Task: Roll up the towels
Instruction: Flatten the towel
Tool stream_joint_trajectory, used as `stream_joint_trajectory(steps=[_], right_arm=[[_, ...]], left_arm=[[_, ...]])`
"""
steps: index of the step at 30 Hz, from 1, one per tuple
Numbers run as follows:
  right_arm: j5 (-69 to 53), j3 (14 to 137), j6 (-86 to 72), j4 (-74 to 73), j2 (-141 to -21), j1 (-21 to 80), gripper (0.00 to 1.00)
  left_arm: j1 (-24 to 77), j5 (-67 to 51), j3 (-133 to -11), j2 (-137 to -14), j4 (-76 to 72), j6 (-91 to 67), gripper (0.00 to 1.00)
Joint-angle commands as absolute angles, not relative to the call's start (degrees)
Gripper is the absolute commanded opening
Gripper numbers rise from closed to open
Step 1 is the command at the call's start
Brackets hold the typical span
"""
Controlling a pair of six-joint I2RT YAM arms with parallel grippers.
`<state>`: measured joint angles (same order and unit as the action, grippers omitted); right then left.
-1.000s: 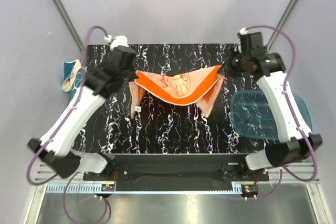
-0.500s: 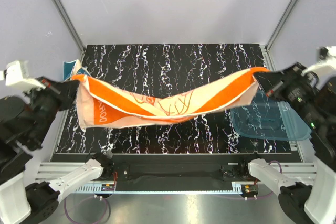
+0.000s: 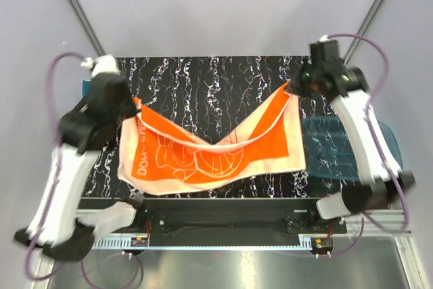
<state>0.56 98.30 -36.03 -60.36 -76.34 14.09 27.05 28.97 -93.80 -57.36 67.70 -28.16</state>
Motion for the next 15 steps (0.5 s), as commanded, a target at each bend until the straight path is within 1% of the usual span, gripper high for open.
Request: stream_joint_trajectory(steps=[1, 2, 3, 5, 6, 7, 8, 9, 10, 11, 12, 13, 14, 15], right_arm=[[2.6, 100.1, -35.8, -54.4, -88.9, 12.8, 0.0], [2.4, 101.2, -35.4, -53.8, -92.1, 12.5, 0.0], [1.6, 103.4, -35.5, -52.5, -98.5, 11.3, 0.0], [0.3, 106.6, -35.9, -51.5, -105.3, 10.2, 0.0], [0.2, 110.5, -35.9, -50.6, -108.7, 9.5, 0.0], [-1.6, 113.2, -36.1, -50.5, -115.5, 8.4, 0.0], [-2.4, 116.2, -36.4, -50.9, -119.1, 7.9, 0.0], [-2.4, 123.8, -36.5, -53.1, -122.9, 7.5, 0.0], [-2.5, 128.2, -36.6, -54.4, -130.5, 6.5, 0.07], [-3.9, 132.7, -36.5, -55.4, -134.3, 6.2, 0.24], [-4.7, 141.9, -36.5, -57.5, -137.8, 5.7, 0.59], [-5.3, 146.6, -36.6, -58.4, -144.1, 5.3, 0.8], [-6.0, 154.7, -37.1, -59.3, -146.7, 4.2, 0.92], [-6.2, 157.6, -37.4, -60.5, -148.6, 3.7, 0.99]], left_arm=[[14.7, 18.3, -87.6, -66.5, 55.6, -23.9, 0.0], [12.6, 16.0, -86.6, -69.0, 53.9, -23.8, 0.0], [8.8, 13.6, -85.6, -74.9, 50.5, -23.7, 0.0], [6.3, 12.0, -86.3, -82.1, 47.6, -23.8, 0.0], [5.2, 11.0, -89.4, -90.1, 46.5, -23.7, 0.0], [3.7, 10.6, -91.7, -94.2, 46.4, -23.6, 0.0], [3.0, 9.9, -94.1, -98.2, 46.5, -23.4, 0.0], [2.3, 9.8, -99.3, -105.4, 46.1, -23.1, 0.0], [0.9, 9.4, -101.9, -109.0, 46.1, -22.9, 0.0], [0.2, 8.4, -105.5, -112.6, 46.6, -22.8, 0.0], [-1.5, 8.2, -108.9, -119.0, 48.3, -23.1, 0.0], [-2.4, 8.0, -115.8, -122.0, 49.3, -23.4, 0.0], [-3.2, 6.9, -119.0, -124.7, 50.4, -23.7, 0.06], [-4.7, 5.7, -121.6, -128.5, 51.4, -24.1, 0.32]])
